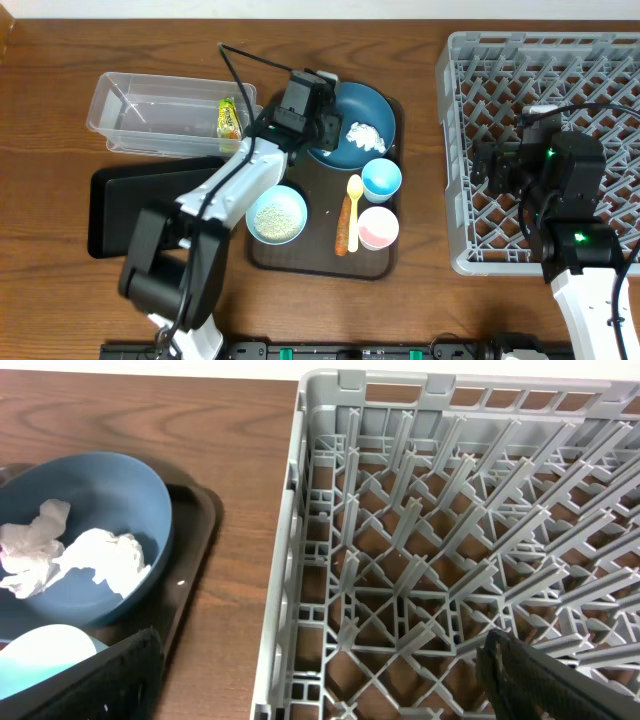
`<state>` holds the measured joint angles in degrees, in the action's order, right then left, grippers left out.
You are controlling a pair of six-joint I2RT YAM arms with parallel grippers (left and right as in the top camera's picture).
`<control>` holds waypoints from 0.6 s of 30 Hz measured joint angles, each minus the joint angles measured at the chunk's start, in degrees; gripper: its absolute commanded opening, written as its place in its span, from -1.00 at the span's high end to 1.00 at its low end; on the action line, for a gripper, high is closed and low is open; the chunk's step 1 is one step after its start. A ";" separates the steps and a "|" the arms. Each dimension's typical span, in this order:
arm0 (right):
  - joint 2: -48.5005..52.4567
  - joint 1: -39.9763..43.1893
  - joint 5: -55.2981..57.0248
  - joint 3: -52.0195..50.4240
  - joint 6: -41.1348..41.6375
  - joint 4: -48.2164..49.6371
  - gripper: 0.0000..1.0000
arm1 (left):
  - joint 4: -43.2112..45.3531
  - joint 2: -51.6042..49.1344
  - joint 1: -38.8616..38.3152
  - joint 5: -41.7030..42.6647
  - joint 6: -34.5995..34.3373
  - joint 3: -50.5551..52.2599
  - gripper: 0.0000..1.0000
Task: Sort waste into correct bins and load items into the dishwasher rack
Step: 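Move the left gripper to the blue plate and grasp a tissue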
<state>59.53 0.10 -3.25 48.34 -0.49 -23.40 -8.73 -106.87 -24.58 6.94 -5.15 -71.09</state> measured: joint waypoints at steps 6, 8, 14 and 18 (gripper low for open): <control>0.00 0.00 0.02 0.00 0.02 0.00 -0.99 | -0.26 -3.45 -0.07 0.00 0.00 0.00 -0.14; 0.02 0.00 0.02 0.00 0.00 0.00 -0.98 | -0.46 -3.87 -0.24 0.00 0.00 0.00 -0.14; 0.87 0.00 0.02 0.00 0.02 0.00 -0.98 | -1.05 -4.70 -1.38 0.04 -0.11 0.00 0.03; 1.44 0.00 0.02 0.00 0.00 -0.04 -0.98 | -1.36 -5.46 -1.46 0.20 -0.04 0.00 0.24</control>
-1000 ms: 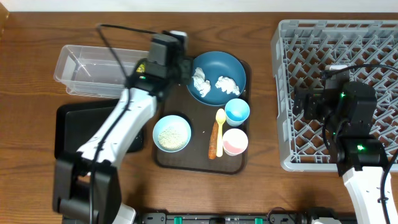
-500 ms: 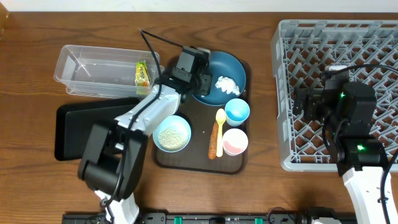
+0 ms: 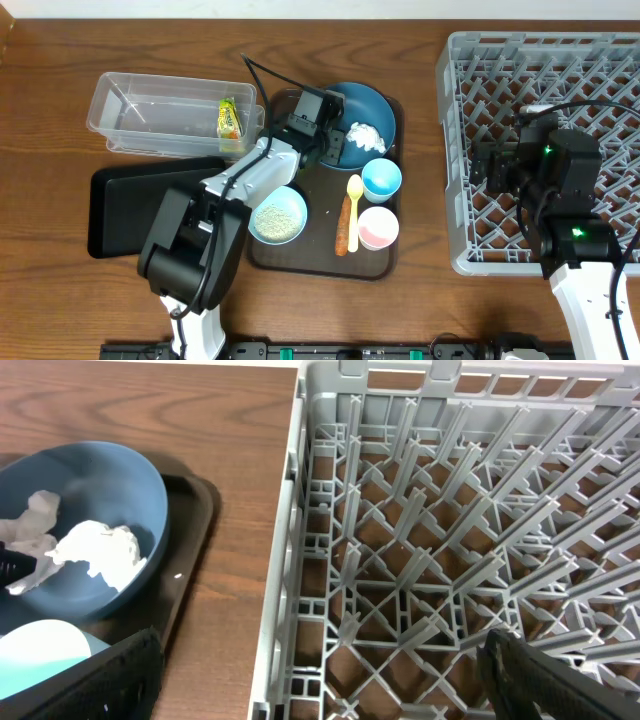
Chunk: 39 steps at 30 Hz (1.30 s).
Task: Sort waste into correct bins and load items into the dishwasher rack
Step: 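Move the left gripper to the blue plate and grasp a tissue, then carry the tissue left and release it into the clear bin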
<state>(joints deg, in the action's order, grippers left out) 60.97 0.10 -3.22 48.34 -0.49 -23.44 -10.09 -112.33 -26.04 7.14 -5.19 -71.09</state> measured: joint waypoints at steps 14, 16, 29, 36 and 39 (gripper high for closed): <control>0.00 0.00 0.00 0.00 0.00 -0.04 -0.98 | 0.04 0.13 0.46 -0.02 0.09 0.00 0.87; 0.00 0.00 0.00 0.00 0.02 -0.04 -0.98 | 0.00 2.23 1.22 -0.44 0.07 0.00 0.87; 0.00 0.00 0.00 0.00 0.02 -0.09 -0.99 | -1.90 20.15 16.50 -8.35 0.04 -0.74 0.86; 0.02 0.00 -0.02 0.00 0.02 -0.11 -0.99 | -6.88 16.57 25.83 -9.86 0.07 -0.72 0.86; 0.02 0.00 0.00 0.00 0.02 -0.11 -0.99 | -7.67 14.45 27.96 -10.16 0.15 -0.72 0.73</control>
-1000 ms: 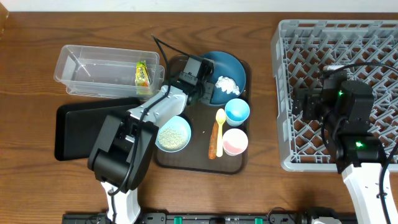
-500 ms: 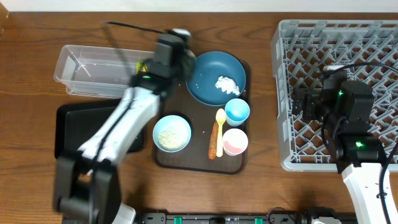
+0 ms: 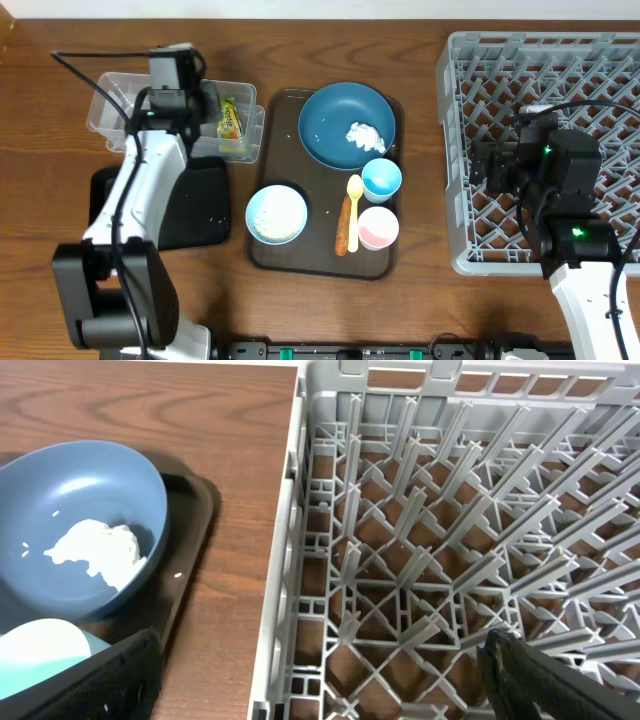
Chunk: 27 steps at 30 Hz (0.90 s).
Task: Sort waste into correct bins and load items into the dishwasher rack
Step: 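Carry the tissue left and release it into the clear bin, then return the left gripper to the plate and grasp the second tissue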
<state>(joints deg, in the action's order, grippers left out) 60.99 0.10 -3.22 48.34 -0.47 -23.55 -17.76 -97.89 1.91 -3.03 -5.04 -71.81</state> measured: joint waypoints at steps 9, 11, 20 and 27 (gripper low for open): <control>0.02 0.00 0.00 0.00 -0.02 0.00 -0.99 | 2.23 -1.42 0.26 0.04 0.13 0.00 0.05; 0.02 0.00 -0.02 0.00 -0.02 0.00 -0.98 | 2.60 -1.20 -0.31 0.94 0.13 0.00 0.05; 0.02 0.00 0.00 0.00 -0.02 0.00 -0.99 | 7.96 0.63 -11.50 8.83 0.15 0.00 0.01; 0.02 0.00 0.00 0.00 0.00 -0.33 -0.98 | 11.34 -0.55 -23.02 10.95 0.13 0.00 -0.09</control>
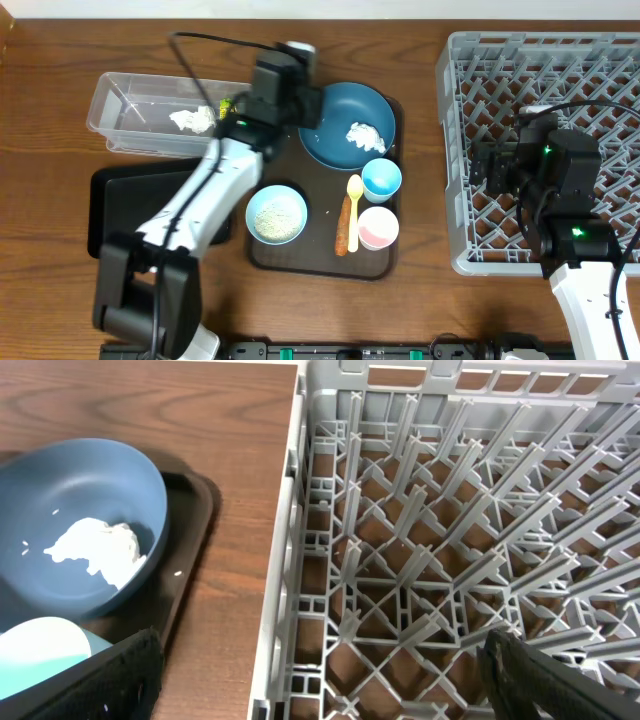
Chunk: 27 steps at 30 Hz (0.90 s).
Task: Sort waste into correct bins and load items into the dishwasher rack
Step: 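Return the left gripper to the plate and grasp the second tissue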
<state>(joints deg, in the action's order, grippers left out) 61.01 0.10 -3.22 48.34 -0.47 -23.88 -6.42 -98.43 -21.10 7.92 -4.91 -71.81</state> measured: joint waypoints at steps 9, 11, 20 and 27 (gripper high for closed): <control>0.00 0.00 -0.02 0.00 -0.02 -0.42 -0.99 | 2.67 -9.92 -6.84 0.72 0.02 0.00 -0.19; 0.00 0.00 -0.02 0.00 -0.02 -0.42 -0.98 | 3.48 -11.26 -7.32 0.72 0.00 0.00 -0.18; 0.00 0.00 0.00 0.00 0.00 -0.74 -0.98 | 4.07 -15.61 -8.22 0.74 -1.38 0.00 -0.19; 0.00 0.00 -0.02 0.00 -0.02 -0.74 -0.98 | 4.13 -17.22 -8.41 0.74 -3.10 0.00 0.27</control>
<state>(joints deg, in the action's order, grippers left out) 61.01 0.10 -3.25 48.34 -0.49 -24.62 -2.28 -115.66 -29.52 8.67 -8.01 -71.81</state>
